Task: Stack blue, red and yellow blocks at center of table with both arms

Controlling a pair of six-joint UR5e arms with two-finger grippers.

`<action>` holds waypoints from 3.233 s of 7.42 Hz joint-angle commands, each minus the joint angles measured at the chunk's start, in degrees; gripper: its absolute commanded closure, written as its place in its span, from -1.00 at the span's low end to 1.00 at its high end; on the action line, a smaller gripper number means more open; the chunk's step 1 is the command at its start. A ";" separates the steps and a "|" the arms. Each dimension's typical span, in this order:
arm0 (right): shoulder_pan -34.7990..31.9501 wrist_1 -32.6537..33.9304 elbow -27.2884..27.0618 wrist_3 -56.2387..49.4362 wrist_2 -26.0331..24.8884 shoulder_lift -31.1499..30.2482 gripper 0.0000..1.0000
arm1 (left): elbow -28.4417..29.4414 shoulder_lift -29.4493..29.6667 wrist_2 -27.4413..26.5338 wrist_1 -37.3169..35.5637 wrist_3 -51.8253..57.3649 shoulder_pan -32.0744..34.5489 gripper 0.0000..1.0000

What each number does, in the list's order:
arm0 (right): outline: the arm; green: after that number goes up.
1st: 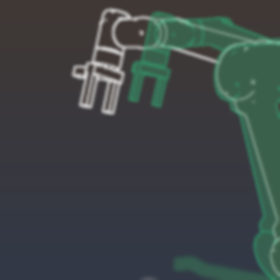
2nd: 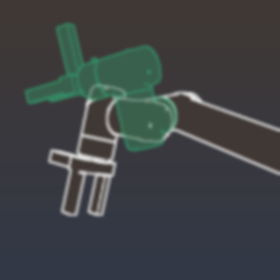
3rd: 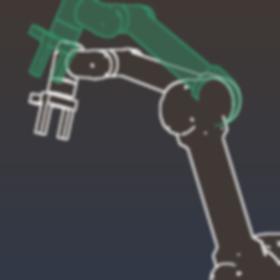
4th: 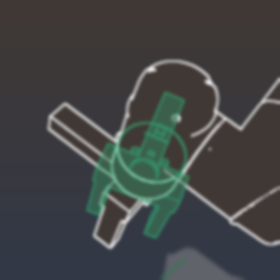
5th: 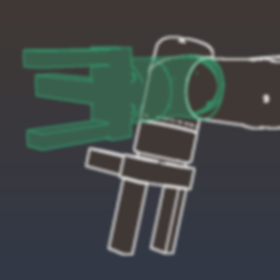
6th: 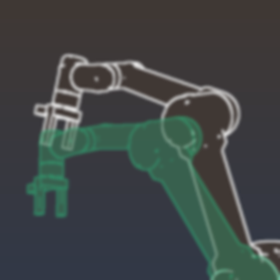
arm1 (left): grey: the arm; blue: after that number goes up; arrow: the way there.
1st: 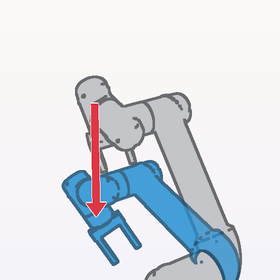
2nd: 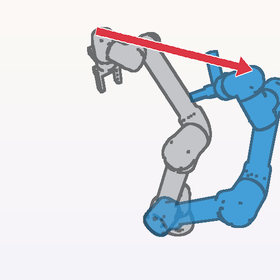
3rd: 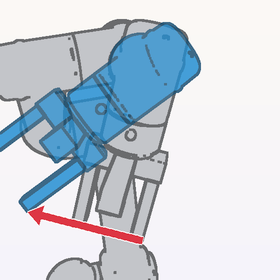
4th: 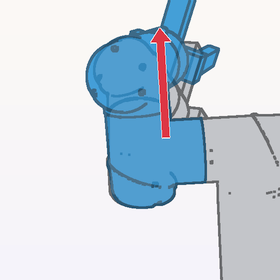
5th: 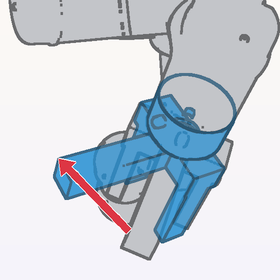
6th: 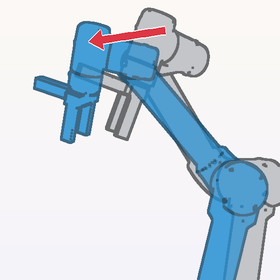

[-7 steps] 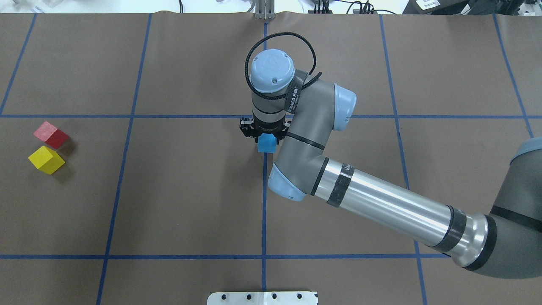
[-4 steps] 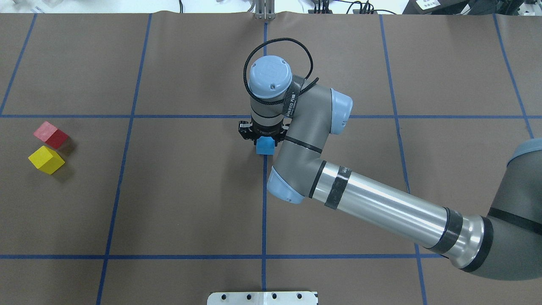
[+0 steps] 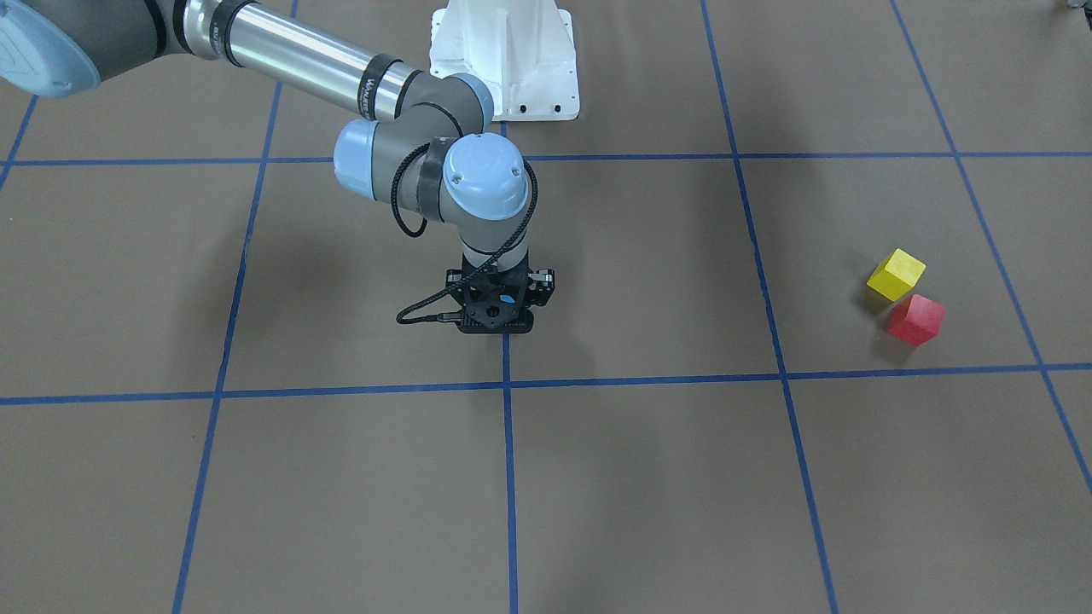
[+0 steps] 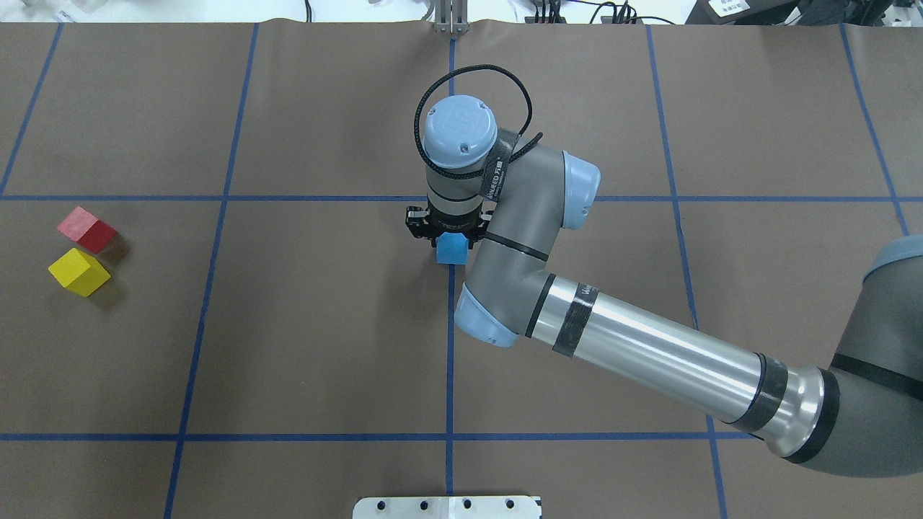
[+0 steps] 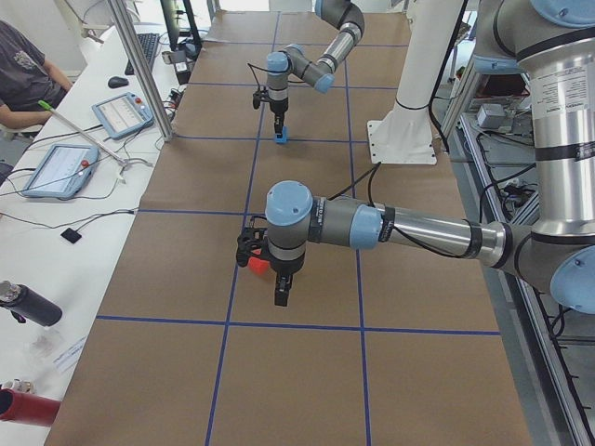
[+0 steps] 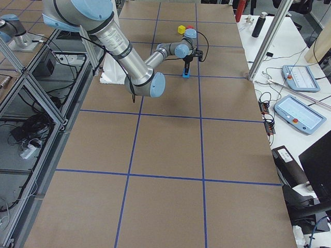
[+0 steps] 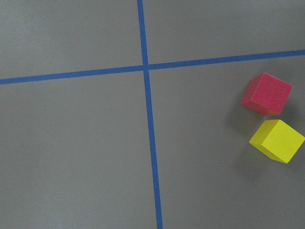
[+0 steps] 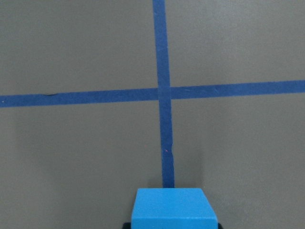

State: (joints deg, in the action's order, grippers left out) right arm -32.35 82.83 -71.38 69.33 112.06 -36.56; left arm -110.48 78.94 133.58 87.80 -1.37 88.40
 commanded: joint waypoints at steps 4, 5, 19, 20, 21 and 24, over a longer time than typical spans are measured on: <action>-1.74 0.58 -4.18 -1.39 1.83 -0.79 -0.99 | 2.63 3.13 -0.59 5.36 -11.46 -5.58 -1.00; -3.50 1.02 -8.12 -1.31 4.72 -3.40 -1.00 | 4.55 6.72 -0.60 6.58 -11.11 -8.48 -1.00; -5.01 1.37 -19.06 -1.39 4.48 -14.50 -1.00 | 27.68 18.71 -3.30 29.53 -13.92 -26.61 -0.95; -4.92 1.29 -19.15 -1.39 4.48 -14.68 -0.99 | 27.68 18.97 -3.67 29.53 -13.75 -26.70 -0.94; -4.92 1.29 -19.06 -1.39 4.57 -14.68 -0.99 | 27.86 19.15 -3.76 29.53 -13.74 -26.79 -0.94; -4.92 1.29 -19.06 -1.39 4.66 -14.94 -1.00 | 29.62 20.55 -3.76 29.53 -13.83 -28.37 -0.73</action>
State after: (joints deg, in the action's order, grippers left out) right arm -37.27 84.11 -90.44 67.94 116.68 -51.35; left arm -81.40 99.01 129.84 117.39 -15.20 60.42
